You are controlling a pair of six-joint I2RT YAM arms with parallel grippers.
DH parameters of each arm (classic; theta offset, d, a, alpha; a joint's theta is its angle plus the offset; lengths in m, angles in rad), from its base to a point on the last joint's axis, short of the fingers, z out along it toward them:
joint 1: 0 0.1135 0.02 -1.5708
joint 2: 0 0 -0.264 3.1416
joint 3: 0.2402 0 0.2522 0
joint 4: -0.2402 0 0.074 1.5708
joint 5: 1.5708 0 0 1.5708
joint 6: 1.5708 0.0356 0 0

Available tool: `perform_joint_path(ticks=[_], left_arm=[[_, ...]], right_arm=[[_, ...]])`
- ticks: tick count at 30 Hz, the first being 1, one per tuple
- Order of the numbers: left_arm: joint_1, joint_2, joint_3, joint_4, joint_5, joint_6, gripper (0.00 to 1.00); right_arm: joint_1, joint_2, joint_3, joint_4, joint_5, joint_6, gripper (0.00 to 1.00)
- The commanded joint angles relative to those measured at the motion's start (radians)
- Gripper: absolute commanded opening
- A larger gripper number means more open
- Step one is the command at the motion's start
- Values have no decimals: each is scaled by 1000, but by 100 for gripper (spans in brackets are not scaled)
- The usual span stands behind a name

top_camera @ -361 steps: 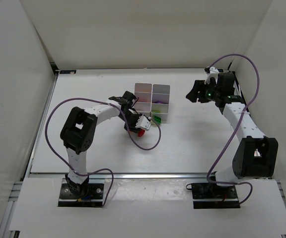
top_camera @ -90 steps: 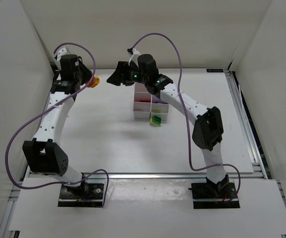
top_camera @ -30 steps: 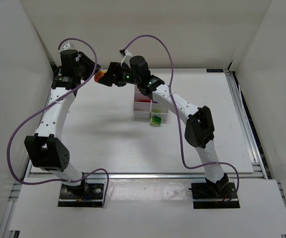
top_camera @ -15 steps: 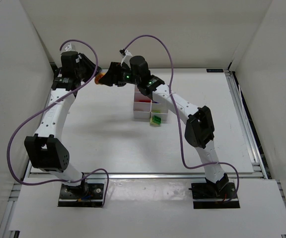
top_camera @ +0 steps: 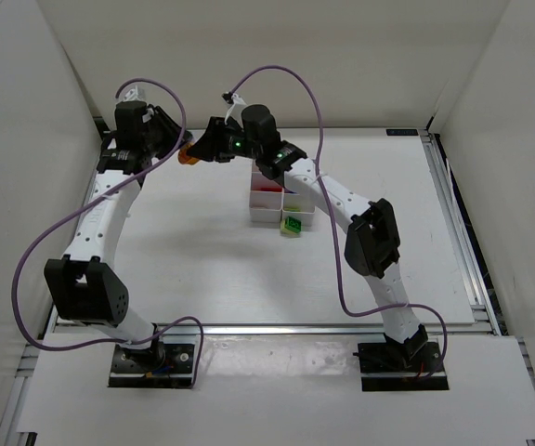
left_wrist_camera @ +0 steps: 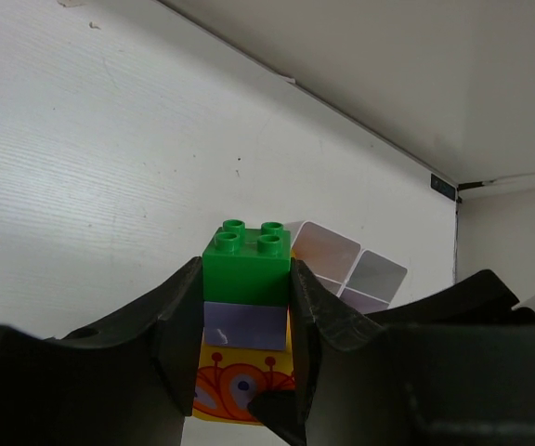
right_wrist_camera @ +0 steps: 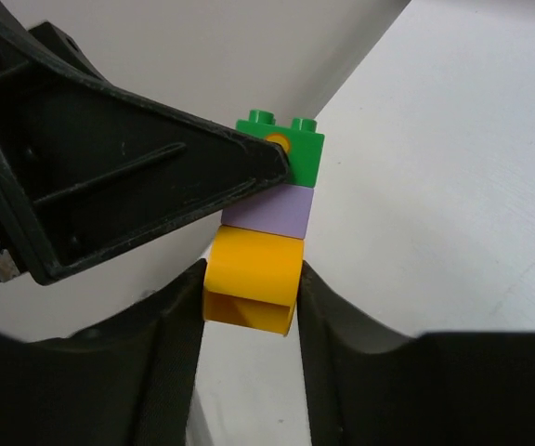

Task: Sort the legos into containers by color

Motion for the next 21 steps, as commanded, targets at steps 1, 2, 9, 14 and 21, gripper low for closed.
perform_joint_path(ticks=[1,2,9,14,21], left_arm=[[0,-58,-2,23,25,21,10],[0,-58,-4,23,27,19,10],[0,-48,-21,55,-4,51,10],[-2,-38,-24,90,-154,79,10],[1,2,14,133,-338,171,10]], right_arm=[[3,4,46,34,-5,-7,38],[3,5,43,35,-5,-10,31],[7,-13,17,51,-11,-20,0],[10,-47,-21,45,-15,-22,0],[14,-111,-110,35,-23,-17,0]])
